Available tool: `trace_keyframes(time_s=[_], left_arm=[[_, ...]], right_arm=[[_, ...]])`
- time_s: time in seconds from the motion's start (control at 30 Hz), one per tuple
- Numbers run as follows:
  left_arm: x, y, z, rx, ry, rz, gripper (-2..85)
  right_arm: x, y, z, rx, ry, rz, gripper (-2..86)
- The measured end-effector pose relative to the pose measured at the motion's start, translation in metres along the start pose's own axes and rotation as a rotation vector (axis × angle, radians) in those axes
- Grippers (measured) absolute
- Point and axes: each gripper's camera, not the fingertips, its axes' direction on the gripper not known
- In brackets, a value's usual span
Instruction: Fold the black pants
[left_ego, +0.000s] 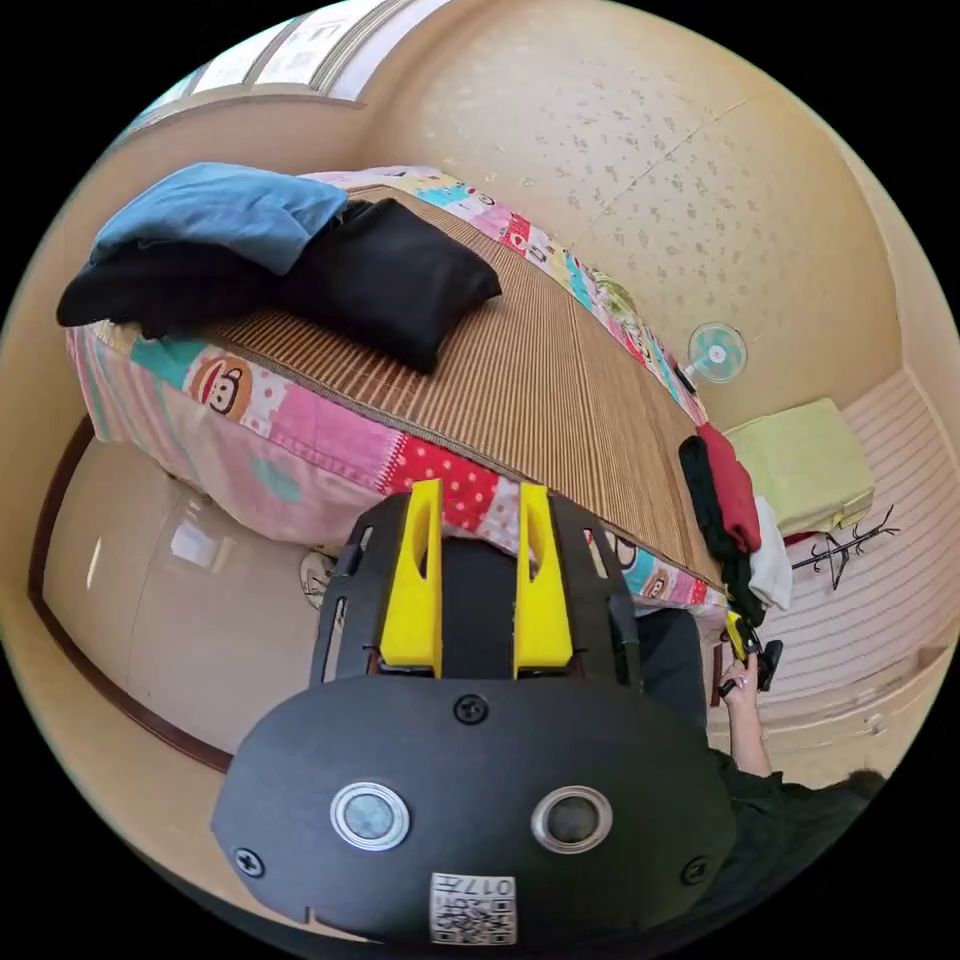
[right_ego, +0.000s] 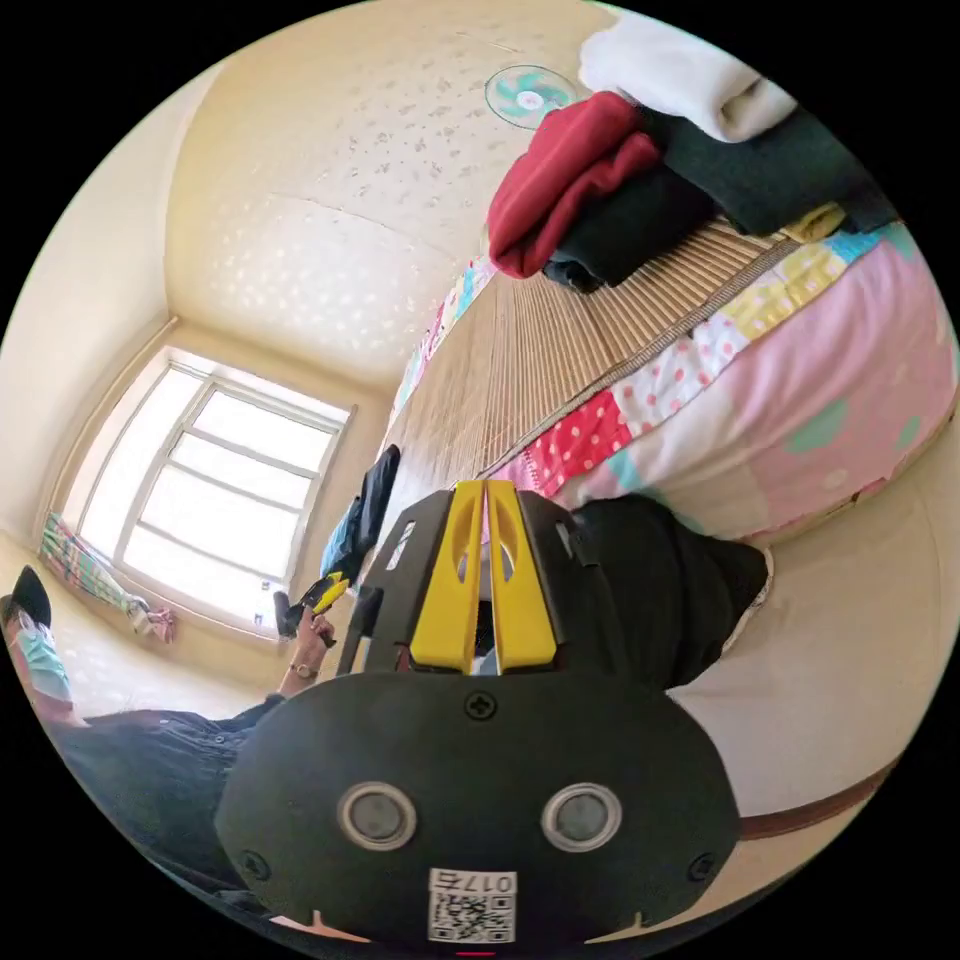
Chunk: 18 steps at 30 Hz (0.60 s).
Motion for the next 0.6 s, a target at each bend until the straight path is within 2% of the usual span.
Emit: trace_keyframes(time_s=[0.13,0.27,0.33,0.43,0.53,0.57,0.6], left_arm=[[-0.001,-0.077,0.032,-0.019,-0.047,0.017,13.9],[0.010,-0.158,0.078,-0.077,-0.240,0.086,16.2],[0.005,-0.181,0.097,-0.102,-0.250,0.063,16.0],[-0.010,-0.199,0.136,-0.156,-0.295,-0.057,12.7],[0.008,-0.189,0.149,-0.085,-0.423,-0.113,7.3],[0.021,-0.187,0.151,-0.098,-0.390,-0.101,6.5],[0.032,-0.184,0.151,-0.112,-0.239,-0.099,6.0]], right_arm=[[-0.041,-0.003,0.023,-0.068,-0.039,-0.102,0.4],[-0.061,0.008,0.022,-0.107,-0.031,-0.143,0.3],[-0.061,0.016,0.017,-0.109,0.008,-0.140,0.3],[-0.051,0.032,0.013,-0.138,0.055,-0.104,0.3],[-0.045,0.040,0.007,-0.136,0.070,-0.078,0.3],[-0.047,0.040,0.005,-0.125,0.068,-0.091,0.4],[-0.049,0.039,0.005,-0.119,0.067,-0.100,0.3]])
